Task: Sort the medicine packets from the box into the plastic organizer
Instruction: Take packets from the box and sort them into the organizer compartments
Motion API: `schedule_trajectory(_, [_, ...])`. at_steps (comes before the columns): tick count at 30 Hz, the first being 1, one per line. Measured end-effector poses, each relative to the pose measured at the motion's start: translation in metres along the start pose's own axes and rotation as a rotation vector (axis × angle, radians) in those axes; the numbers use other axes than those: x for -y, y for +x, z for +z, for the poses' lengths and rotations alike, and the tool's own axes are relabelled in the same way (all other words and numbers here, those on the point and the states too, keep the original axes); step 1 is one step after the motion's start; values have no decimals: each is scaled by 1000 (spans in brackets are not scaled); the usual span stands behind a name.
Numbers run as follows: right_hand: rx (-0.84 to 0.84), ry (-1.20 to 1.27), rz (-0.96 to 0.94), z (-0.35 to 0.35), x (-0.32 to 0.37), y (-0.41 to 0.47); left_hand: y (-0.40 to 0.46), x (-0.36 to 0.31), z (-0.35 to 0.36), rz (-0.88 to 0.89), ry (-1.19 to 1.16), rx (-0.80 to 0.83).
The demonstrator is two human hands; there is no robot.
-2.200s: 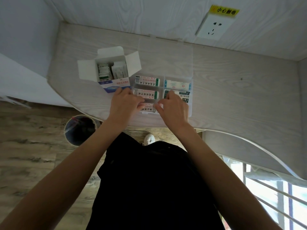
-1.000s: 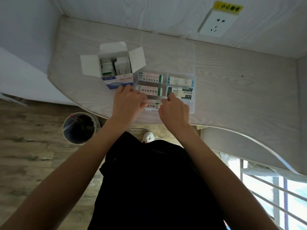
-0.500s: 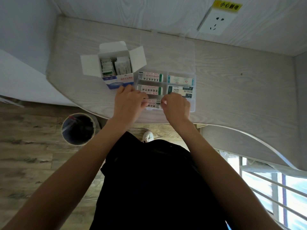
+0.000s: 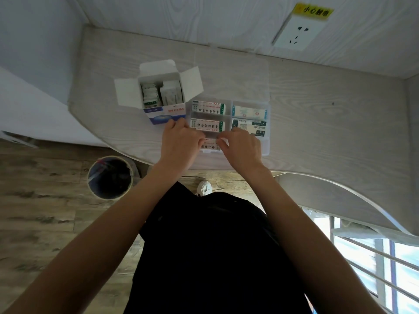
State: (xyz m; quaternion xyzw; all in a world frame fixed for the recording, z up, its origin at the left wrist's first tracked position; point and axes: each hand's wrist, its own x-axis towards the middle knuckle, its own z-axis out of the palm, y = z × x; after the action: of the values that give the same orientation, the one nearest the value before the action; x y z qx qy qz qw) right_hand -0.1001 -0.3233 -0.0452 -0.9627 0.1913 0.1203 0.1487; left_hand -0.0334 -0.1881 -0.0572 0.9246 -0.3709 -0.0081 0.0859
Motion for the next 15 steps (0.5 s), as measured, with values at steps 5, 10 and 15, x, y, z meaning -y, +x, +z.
schedule_trajectory(5, [-15,-48,-3,4,2,5,-1,0,-3,-8,-49,-5])
schedule_trajectory(10, [-28,-82,-49,-1,5,3,-8,12,-11,54,-237,-117])
schedule_trajectory(15, [-377,286,-180,-23,17,-3,-19,38,-50,82,-338,-339])
